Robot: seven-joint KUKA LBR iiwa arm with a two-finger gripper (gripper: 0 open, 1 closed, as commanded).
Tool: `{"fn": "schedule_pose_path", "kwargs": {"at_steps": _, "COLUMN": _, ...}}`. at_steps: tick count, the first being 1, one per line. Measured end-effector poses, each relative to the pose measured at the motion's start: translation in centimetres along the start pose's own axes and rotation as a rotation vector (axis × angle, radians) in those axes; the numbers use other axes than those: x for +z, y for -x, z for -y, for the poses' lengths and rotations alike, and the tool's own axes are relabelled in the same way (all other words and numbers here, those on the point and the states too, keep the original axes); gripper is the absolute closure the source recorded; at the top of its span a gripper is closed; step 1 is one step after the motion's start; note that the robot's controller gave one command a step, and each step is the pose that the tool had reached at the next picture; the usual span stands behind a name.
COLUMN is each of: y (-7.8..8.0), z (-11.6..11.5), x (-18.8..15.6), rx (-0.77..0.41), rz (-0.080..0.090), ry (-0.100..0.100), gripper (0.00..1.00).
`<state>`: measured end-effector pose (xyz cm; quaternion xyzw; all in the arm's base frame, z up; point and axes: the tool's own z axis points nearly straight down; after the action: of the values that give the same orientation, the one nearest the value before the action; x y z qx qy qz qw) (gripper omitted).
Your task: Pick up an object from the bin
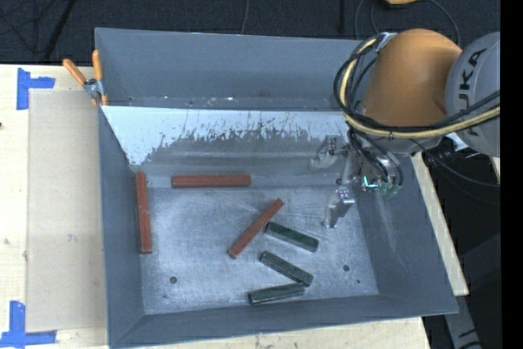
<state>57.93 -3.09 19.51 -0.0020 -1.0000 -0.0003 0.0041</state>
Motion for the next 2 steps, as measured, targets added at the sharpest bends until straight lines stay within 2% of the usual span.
{"fn": "schedule_pose_path", "kwargs": {"at_steps": 1, "y": 0.2, "z": 0.0, "x": -0.4, "rx": 0.0, "rz": 0.007, "ry": 0.0, "gripper": 0.0}}
{"fn": "schedule_pose_path", "kwargs": {"at_steps": 2, "y": -0.8, "z": -0.4, "x": 4.7, "rx": -0.007, "rz": 0.014, "ry": -0.001, "gripper": 0.0}}
